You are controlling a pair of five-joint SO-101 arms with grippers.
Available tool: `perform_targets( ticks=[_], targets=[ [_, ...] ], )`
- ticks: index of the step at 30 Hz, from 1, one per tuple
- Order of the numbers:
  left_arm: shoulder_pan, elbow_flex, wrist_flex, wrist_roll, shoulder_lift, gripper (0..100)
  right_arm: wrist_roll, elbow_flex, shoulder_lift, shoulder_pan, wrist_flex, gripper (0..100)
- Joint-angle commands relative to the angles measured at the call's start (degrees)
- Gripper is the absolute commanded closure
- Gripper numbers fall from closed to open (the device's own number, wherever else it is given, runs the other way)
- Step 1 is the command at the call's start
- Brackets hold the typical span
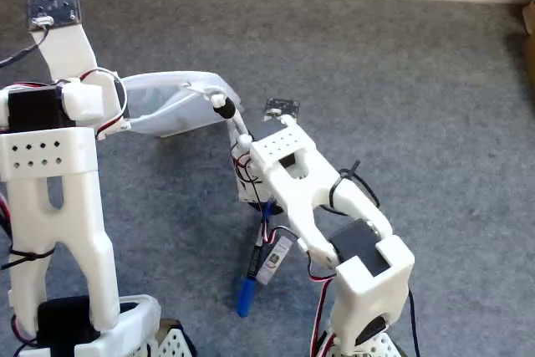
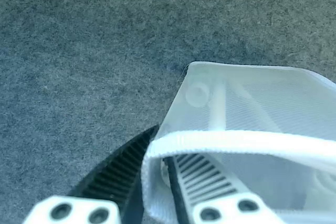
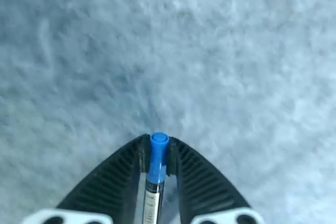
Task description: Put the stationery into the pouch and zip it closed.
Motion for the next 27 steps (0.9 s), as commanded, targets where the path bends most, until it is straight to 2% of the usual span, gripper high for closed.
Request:
perform_targets(
  ticks=[1,8,18,22,27],
  targets=[
    [-0.5,1.5,-0.3,0.5,1.1,99,4.5,-3.7,-6.2,0.7,4.1,99.4],
    [-0.4,2.3,-0.6,0.5,1.1,99,10.7,-3.3,-14.9,0.7,8.2,99.4],
    [-0.2,2.2,-0.7,0.5,1.1,99,11.0,-3.0,-28.4,0.7,8.1,99.4],
    [-0.1,2.2,-0.7,0.5,1.1,99,11.0,-3.6,-33.8,0.4,6.5,99.4],
    [-0.1,2.2,-0.7,0.5,1.1,99,11.0,-3.2,-42.1,0.3,-0.4,99.4]
  ],
)
